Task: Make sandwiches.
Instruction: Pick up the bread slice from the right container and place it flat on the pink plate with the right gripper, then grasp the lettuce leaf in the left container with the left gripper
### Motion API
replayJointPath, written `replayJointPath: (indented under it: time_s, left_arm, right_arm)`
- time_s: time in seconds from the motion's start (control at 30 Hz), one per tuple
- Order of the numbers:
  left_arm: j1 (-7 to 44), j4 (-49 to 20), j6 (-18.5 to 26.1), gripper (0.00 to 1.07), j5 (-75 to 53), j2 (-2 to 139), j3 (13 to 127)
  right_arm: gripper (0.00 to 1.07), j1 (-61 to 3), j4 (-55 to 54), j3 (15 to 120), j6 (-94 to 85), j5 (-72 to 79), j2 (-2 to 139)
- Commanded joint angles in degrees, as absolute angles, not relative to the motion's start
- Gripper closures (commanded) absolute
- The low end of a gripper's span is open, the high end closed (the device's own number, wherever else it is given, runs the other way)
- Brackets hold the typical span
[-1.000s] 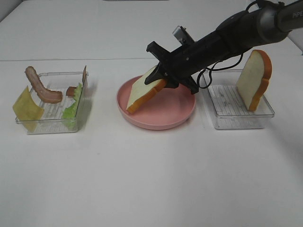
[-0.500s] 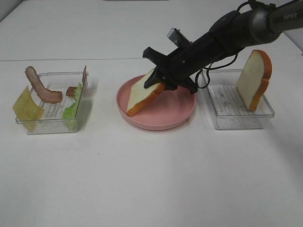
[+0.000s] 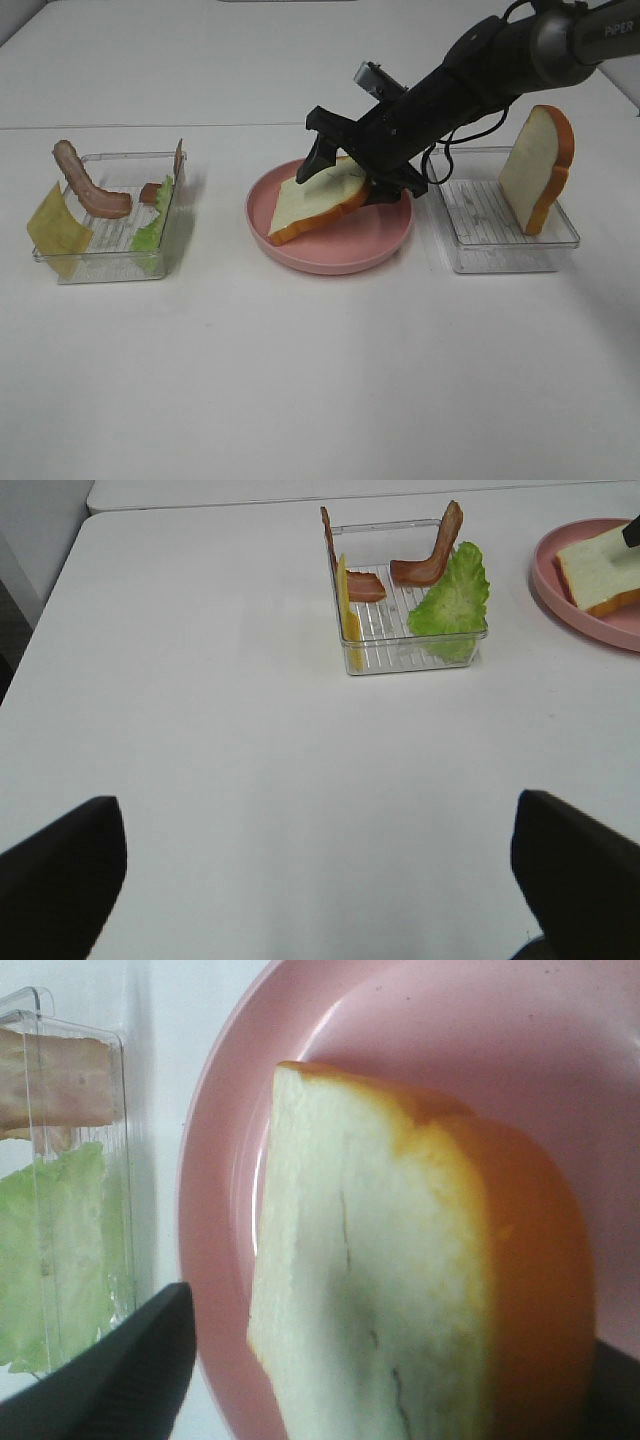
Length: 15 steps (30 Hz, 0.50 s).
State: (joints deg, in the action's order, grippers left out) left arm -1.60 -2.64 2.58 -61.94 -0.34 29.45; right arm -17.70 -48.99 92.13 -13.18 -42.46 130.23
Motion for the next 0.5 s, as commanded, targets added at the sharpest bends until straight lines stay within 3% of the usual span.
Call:
replayJointPath:
  time_s: [0.03, 0.23, 0.5]
  left_arm:
    - [-1.6, -2.6, 2.3, 0.06, -61.7, -1.0, 29.5]
    - [-1.6, -2.6, 2.3, 0.06, -61.7, -1.0, 29.5]
    - [-1.6, -2.6, 2.3, 0.06, -61.7, -1.0, 29.5]
  right_arm:
    - [0.31, -17.6, -41.7, 92.2, -8.1, -42.7, 127.8]
    - [0.3, -17.6, -32.1, 92.2, -1.5, -44.2, 125.3]
    - [0.14, -17.6, -21.5, 92.2, 4.9, -47.6, 119.4]
